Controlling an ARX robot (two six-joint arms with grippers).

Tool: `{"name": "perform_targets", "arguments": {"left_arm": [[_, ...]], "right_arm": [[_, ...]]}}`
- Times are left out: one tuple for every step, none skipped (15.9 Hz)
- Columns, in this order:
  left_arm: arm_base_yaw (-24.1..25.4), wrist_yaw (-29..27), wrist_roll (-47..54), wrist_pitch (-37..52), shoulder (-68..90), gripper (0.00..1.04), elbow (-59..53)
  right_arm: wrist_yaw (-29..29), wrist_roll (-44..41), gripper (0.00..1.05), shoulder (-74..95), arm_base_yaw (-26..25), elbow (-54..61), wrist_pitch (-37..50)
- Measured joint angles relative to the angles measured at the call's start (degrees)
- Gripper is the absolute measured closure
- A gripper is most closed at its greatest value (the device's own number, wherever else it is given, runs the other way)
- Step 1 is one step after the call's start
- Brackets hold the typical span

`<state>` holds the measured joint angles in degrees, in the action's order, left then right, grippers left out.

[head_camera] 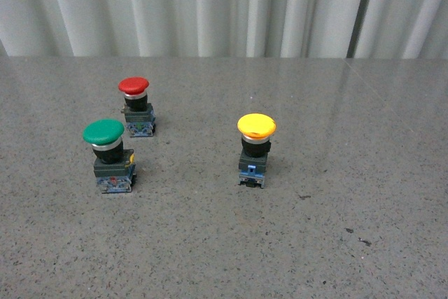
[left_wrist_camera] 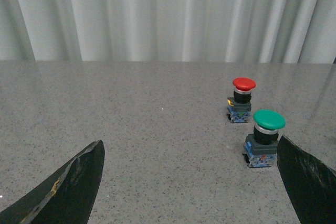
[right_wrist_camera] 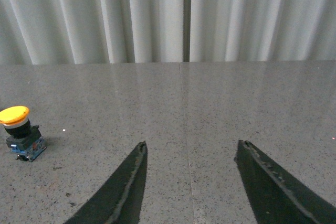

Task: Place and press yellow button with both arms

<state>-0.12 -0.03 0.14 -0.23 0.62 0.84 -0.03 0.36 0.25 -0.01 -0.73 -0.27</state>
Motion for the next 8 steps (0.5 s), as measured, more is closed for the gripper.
{"name": "perform_targets", "arguments": {"left_arm": [[0.0,0.0,0.0,0.0,0.0,0.07,0.0],[0.0,0.0,0.0,0.0,0.0,0.07,0.0],[0.0,0.0,0.0,0.0,0.0,0.07,0.0],[0.0,0.0,0.0,0.0,0.0,0.07,0.0],[0.0,0.0,0.0,0.0,0.0,0.07,0.0],[0.0,0.0,0.0,0.0,0.0,0.07,0.0],[0.0,0.0,0.0,0.0,0.0,0.07,0.0],[0.0,0.0,0.0,0.0,0.0,0.07,0.0]], "right_arm": [[0.0,0.0,0.46,0.0,0.0,0.0,0.0],[0.0,0.0,0.33,0.0,0.0,0.0,0.0],[0.0,0.0,0.22,0.0,0.0,0.0,0.0],[0.0,0.0,0.09,0.0,0.0,0.0,0.0],[0.0,0.0,0.06,0.0,0.0,0.0,0.0],[0.0,0.0,0.07,0.0,0.0,0.0,0.0],[0.0,0.0,0.06,0.0,0.0,0.0,0.0],[0.0,0.0,0.06,0.0,0.0,0.0,0.0]]}}
